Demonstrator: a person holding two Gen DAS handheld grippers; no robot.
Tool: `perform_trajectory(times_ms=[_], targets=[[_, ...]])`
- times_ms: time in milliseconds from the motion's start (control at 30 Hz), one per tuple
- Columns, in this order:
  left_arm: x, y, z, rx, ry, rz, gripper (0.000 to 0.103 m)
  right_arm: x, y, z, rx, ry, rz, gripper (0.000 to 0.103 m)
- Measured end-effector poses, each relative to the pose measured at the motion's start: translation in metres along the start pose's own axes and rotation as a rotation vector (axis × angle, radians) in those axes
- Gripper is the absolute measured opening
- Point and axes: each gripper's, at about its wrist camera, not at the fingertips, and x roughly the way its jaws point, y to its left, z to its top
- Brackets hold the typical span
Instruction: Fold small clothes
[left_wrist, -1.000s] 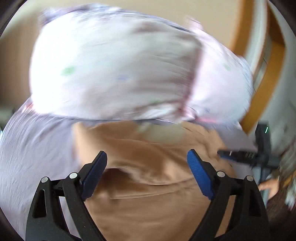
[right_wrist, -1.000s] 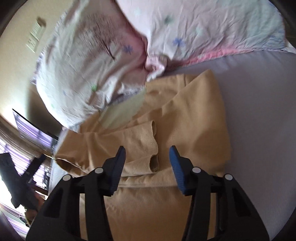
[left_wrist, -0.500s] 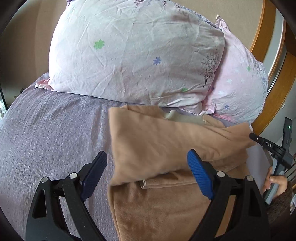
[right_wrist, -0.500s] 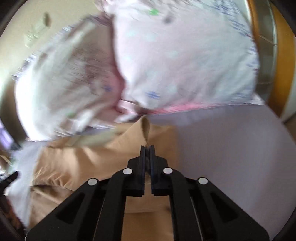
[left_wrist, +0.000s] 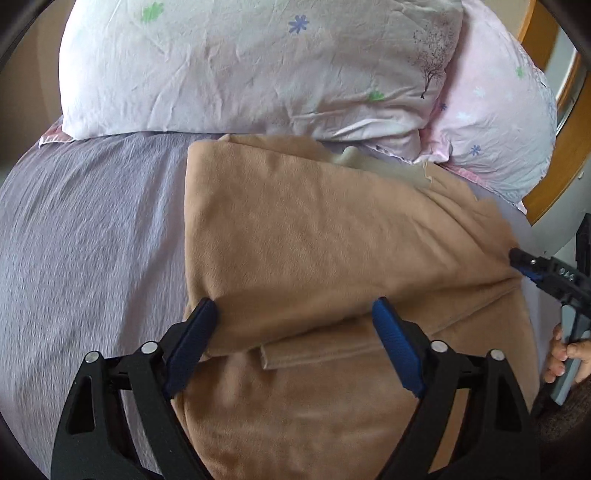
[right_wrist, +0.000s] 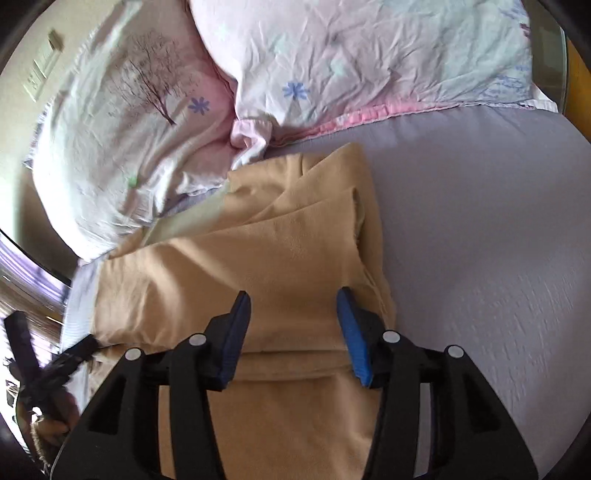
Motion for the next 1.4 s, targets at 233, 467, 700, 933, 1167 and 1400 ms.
perform_trajectory(times_ms=[233,467,700,933,1167,1400], targets=[[-0.110,0.010,-0.067,0.100,-0.113,-0.197,0.101,-0.111,0.004,-0.077,-0.168,-0.105,0.314,0.084],[-0.182,0.074,-0.196,-0.020,-0.119,-0.472,0.102,-0.193,-0.053,-0.200,-0.285,0.009,0.506,0.093],[-0.140,0.087,-0.247,-0.145,-0.009,-0.493,0.102,-0.152,-0.121,-0.236,-0.024,0.100,0.470,0.095],[-0.083,0.066,-0.236,-0.238,0.072,-0.578,0.063,-0.105,-0.107,-0.247,-0.030,0.179,0.592,0.023],[-0.115,0.071,-0.224,-0.337,0.059,-0.759,0.004,-0.157,-0.077,-0.228,-0.163,0.044,0.678,0.006],[-0.137,0.066,-0.104,-0.262,-0.129,-0.737,0.004,-0.169,-0.022,-0.114,-0.222,-0.217,0.699,0.006]])
